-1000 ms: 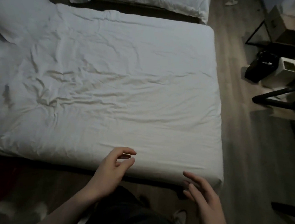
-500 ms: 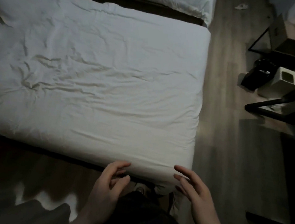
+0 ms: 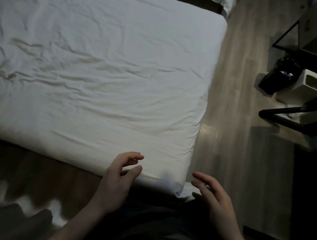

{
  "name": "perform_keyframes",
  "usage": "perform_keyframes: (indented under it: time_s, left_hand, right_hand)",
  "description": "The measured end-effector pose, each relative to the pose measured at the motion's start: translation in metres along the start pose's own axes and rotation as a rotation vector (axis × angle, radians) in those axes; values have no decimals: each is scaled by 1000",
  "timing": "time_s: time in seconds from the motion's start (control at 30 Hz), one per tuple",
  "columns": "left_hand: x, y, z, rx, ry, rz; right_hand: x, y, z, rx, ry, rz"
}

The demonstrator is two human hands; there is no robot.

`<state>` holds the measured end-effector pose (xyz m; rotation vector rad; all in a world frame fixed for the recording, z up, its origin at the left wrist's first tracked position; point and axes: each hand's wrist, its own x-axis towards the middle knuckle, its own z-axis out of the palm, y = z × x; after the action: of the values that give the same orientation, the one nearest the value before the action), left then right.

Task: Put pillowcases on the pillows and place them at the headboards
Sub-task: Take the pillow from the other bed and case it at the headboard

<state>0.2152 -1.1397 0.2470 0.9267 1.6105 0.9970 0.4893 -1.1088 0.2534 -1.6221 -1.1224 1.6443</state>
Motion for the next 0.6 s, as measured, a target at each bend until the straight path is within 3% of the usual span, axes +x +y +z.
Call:
perform_keyframes:
  time_s: [0.2,0.33,0.6]
  left_hand:
    - [12,8,105,23,201,-93]
    - [20,34,197,6,311,-138]
    - [85,117,322,-13,318,-82]
  right_hand:
    - [86,-27,-90,-3,-192,-45]
    - [133,-48,-180,-3,-207,-57]
    - [181,-74,-319,-34,-210,-48]
